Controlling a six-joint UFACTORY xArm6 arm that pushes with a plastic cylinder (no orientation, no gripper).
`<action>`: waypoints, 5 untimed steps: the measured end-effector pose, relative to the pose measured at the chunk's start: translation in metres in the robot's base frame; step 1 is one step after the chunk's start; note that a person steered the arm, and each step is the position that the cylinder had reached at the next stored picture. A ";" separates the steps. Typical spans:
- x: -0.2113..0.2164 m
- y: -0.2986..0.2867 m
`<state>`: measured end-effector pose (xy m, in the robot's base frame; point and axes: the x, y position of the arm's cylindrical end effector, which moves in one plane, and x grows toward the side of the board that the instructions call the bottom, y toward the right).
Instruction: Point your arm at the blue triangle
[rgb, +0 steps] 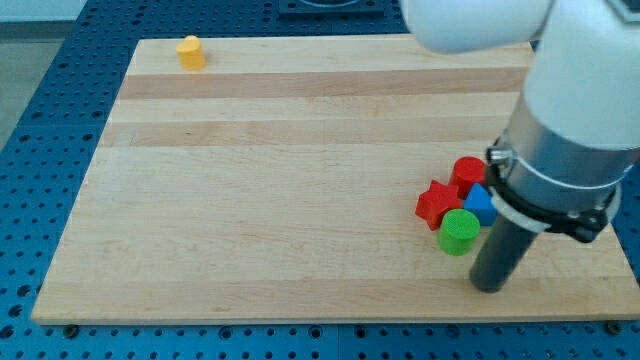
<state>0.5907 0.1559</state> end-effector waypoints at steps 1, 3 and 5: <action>-0.016 0.009; -0.047 0.009; -0.073 0.009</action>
